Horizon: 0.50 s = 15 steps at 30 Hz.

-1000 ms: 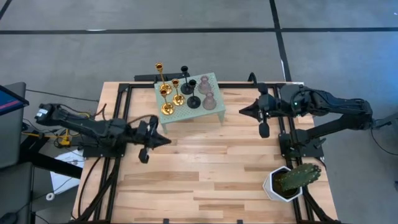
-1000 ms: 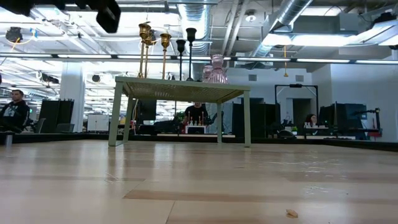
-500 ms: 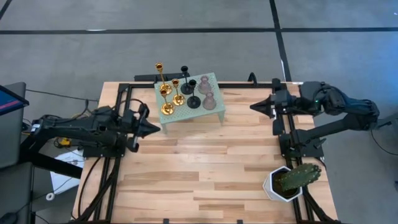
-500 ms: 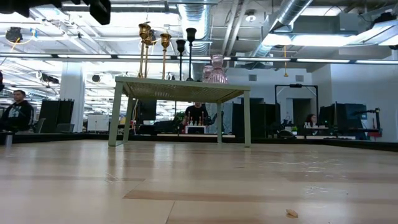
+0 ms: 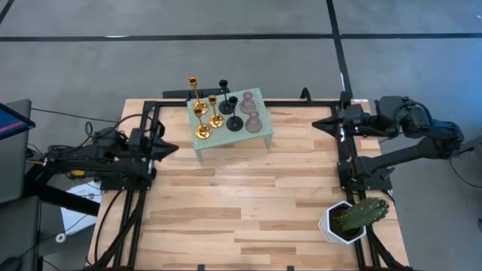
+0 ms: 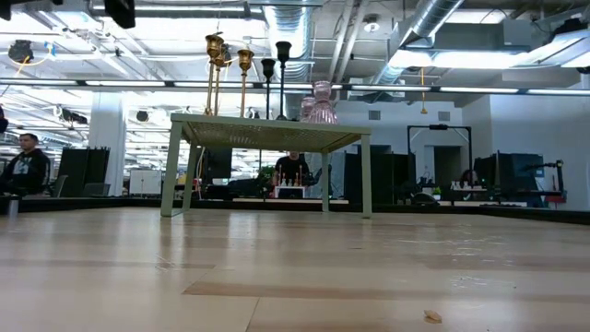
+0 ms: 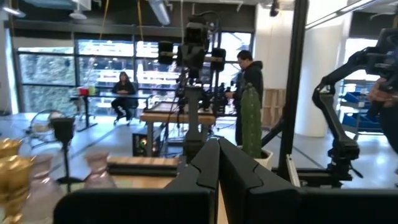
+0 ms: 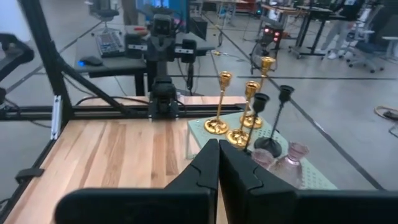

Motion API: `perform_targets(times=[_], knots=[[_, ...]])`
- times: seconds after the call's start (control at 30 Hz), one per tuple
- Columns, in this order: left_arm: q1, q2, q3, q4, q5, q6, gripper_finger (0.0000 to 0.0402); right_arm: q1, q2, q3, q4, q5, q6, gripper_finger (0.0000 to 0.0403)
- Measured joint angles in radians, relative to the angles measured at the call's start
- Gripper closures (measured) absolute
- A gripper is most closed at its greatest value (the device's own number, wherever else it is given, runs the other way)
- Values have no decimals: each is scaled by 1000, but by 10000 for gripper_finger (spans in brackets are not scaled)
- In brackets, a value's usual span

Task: Pick & Place candle stick holders
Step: Return to Home Position

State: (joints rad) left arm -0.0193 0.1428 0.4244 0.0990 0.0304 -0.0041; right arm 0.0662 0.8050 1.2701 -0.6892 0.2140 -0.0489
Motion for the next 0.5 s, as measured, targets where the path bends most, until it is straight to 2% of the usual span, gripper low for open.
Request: perform_targets(times=[0.13,0.5], knots=[[0,-47,0,-64,-15,-8,398,0,-30,0,-30,23,21,403],[0,-119,0,-100,-46,0,398,0,-112,-42,-64,62,23,403]])
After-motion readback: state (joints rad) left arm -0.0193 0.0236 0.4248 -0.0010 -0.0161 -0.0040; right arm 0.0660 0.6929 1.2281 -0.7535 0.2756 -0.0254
